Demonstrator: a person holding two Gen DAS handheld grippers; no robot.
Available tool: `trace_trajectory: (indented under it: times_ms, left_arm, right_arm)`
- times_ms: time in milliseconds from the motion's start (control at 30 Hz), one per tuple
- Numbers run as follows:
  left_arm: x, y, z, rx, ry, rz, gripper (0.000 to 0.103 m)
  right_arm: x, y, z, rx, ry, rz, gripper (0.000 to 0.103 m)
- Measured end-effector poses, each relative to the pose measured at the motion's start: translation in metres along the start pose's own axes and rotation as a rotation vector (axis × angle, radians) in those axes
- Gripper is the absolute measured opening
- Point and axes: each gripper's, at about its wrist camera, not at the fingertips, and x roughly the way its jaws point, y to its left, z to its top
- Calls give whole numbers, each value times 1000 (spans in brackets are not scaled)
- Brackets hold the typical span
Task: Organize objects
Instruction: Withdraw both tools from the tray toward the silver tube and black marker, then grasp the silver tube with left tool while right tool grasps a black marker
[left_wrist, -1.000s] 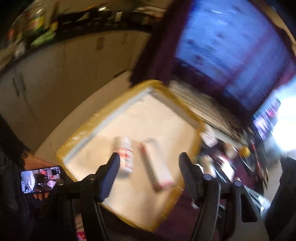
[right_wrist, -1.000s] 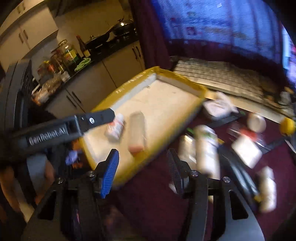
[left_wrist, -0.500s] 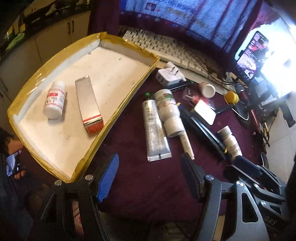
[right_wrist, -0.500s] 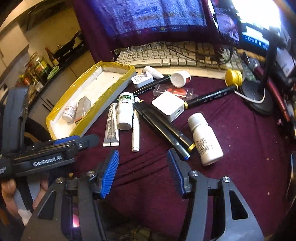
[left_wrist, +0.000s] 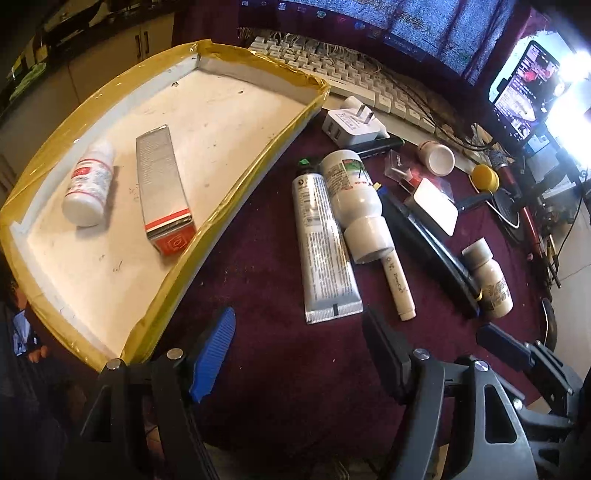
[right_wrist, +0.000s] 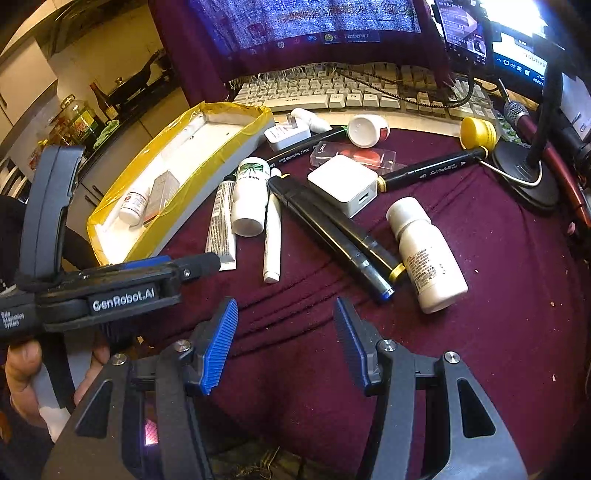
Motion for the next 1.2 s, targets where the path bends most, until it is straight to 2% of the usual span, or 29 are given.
trace_trajectory:
  times_ms: [200, 267, 333, 433, 567, 600, 633, 767, 800, 833, 900, 1000, 1033, 1067, 1100, 1200]
  left_arm:
    - [8, -1, 19, 1, -6, 30, 65]
    - [15, -6, 28, 39, 9, 52, 65]
    - [19, -15, 32, 118, 19, 83, 56]
    - [20, -16, 37, 117, 53, 43, 41]
    - [19, -16, 38, 117, 62, 41, 36]
    - [18, -17, 35, 123, 66, 29, 26]
    - [17, -20, 31, 143, 82, 10, 20]
    - [16, -39, 23, 264, 82, 76, 21]
    - [16, -41, 24, 277, 78, 81, 27]
    - [17, -41, 27, 280, 70, 93, 41]
    - [21, -40, 34, 266, 59, 127, 58]
    - [33, -39, 41, 272, 70, 142, 58]
    - [34, -40, 42, 278, 59, 138, 52]
    - [32, -40, 42, 276, 51, 138, 45]
    - [30, -39, 41, 272, 49, 143, 32]
    - [26, -36, 33, 277, 52, 147, 29]
  right_arm:
    - [3, -20, 0, 66, -1, 12, 53]
    - [5, -24, 1, 88, 7, 16, 53]
    - [4, -26, 2, 94, 6, 12, 53]
    - [0, -28, 5, 82, -11, 7, 53]
    - [1, -30, 11, 54, -29, 10, 53]
    - [3, -29, 11, 39, -28, 3, 53]
    - [5, -29, 13, 25, -26, -3, 53]
    - [7, -27, 22, -19, -45, 37, 53]
    - [9, -26, 25, -34, -50, 35, 53]
    - [13, -24, 28, -47, -46, 28, 53]
    - [28, -19, 34, -92, -3, 11, 49]
    - [35, -8, 40, -166, -3, -28, 47]
    - [36, -6, 42, -174, 5, -33, 43]
    - [37, -5, 43, -178, 19, -28, 32]
    - [38, -5, 44, -185, 34, -25, 27]
    - [38, -7, 44, -187, 45, -39, 23]
